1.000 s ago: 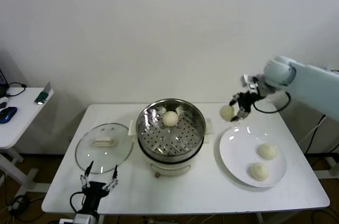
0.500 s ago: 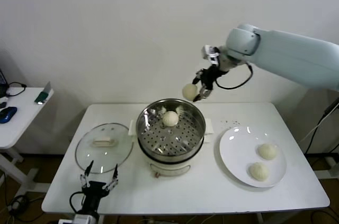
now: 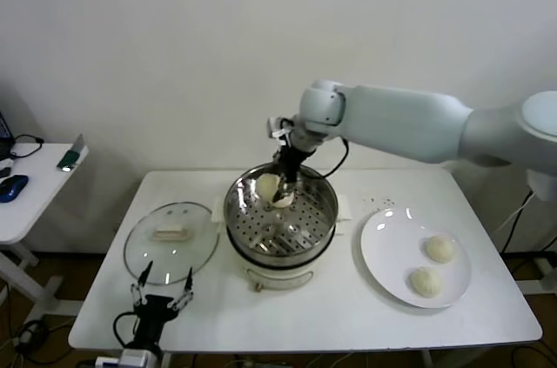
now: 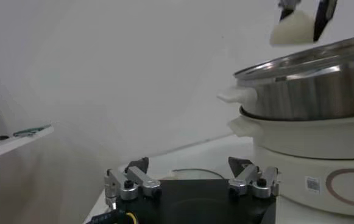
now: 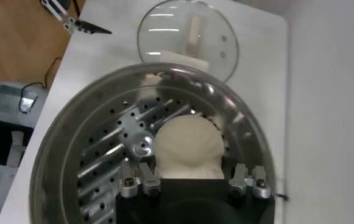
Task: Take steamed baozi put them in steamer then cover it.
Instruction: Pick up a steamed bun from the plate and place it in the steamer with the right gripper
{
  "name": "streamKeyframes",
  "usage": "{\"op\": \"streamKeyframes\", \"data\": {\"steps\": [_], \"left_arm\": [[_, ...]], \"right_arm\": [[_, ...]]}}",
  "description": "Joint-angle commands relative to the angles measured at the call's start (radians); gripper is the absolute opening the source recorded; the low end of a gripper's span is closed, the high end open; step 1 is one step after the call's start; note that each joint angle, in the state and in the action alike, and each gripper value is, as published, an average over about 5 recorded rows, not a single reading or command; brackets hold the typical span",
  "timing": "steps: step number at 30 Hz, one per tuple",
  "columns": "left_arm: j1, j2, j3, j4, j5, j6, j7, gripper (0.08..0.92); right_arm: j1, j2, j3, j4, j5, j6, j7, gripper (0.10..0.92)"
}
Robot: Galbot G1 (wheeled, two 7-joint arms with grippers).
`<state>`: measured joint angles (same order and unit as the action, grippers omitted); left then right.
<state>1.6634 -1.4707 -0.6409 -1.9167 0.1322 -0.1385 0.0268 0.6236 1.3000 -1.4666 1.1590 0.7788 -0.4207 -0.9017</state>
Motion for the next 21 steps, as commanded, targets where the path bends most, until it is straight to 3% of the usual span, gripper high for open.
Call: {"op": "streamKeyframes", "data": {"steps": [1,10,17,21], "left_arm": [[-0.008,0.000,0.001,0.002,0.005,0.001,0.001,0.823],[-0.013,-0.009,0.002,0.007,0.007,-0.003,0.000,0.823],[-0.015,-0.014,0.005,0.004,0.012,-0.003,0.000,0.823],[-0.015,-0.014,0.006,0.006,0.011,-0.004,-0.001,0.823]], "right_arm": [[-0.093,0.079,-0.005,-0.028,-0.012,-0.012,0.018,0.689],[-0.143,0.100,0.006,-0.071,-0.076,-0.007,0.019,0.697],[-0.134,0.090,0.012,-0.061,-0.100,-0.010,0.015,0.803],[-0.093,0.047,0.024,-0.028,-0.104,-0.004,-0.003,0.821]]}}
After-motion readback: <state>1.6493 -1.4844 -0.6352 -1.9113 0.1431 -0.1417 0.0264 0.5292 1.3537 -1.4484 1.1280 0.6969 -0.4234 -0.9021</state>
